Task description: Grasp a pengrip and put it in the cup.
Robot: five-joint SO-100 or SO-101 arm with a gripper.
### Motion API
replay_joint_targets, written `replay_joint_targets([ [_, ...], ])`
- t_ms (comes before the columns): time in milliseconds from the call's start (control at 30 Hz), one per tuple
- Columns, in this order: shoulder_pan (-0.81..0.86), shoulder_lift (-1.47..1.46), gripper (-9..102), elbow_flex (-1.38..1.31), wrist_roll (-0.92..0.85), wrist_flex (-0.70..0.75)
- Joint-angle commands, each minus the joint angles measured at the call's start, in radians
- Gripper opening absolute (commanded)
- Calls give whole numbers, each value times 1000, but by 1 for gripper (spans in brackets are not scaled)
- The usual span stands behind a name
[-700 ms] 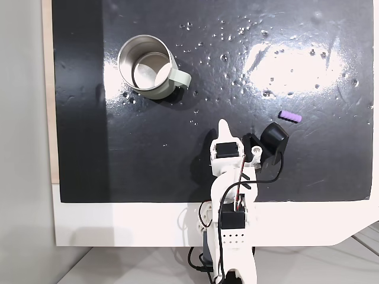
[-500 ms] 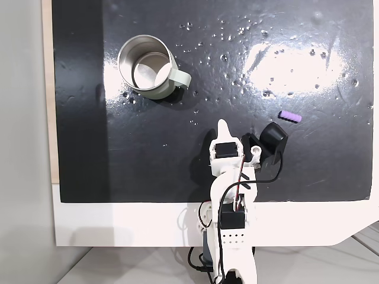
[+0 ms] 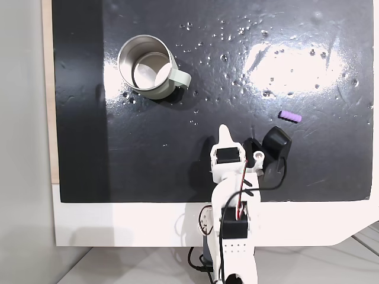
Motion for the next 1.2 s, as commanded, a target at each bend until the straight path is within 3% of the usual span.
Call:
replay_joint_targets([
  [0, 34, -20, 0, -199, -72, 66],
  [467, 351, -744, 6, -893, -250, 287],
  [867, 486, -1131, 16, -1108, -403, 353],
  [1167, 546, -1442, 19, -1243, -495, 488],
])
